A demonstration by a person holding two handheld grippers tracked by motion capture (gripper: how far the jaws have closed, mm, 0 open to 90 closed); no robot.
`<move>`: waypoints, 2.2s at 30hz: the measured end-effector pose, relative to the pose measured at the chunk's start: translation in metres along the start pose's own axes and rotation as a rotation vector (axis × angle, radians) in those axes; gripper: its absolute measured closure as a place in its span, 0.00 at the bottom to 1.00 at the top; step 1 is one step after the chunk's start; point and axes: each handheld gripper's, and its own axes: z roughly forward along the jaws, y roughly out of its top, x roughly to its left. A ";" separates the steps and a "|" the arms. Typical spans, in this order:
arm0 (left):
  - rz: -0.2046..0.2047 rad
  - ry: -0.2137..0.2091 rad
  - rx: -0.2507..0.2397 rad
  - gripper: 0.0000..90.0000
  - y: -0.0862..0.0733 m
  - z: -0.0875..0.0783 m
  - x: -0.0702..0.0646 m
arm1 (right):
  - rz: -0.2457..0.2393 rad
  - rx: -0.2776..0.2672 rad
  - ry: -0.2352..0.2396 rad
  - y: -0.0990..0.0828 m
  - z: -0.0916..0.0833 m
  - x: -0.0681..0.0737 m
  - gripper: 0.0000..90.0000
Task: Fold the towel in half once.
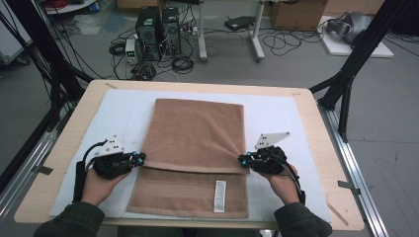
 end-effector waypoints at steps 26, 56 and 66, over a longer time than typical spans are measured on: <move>0.026 -0.030 0.037 0.96 -0.048 -0.050 -0.063 | -0.079 -0.033 0.115 -0.034 -0.030 0.065 0.94; 0.023 -0.058 0.025 0.54 -0.033 -0.023 -0.053 | -0.048 -0.035 0.094 -0.023 -0.004 0.041 0.54; 0.052 -0.112 0.120 0.91 -0.052 -0.014 -0.053 | -0.054 0.061 0.159 -0.044 0.019 0.052 0.78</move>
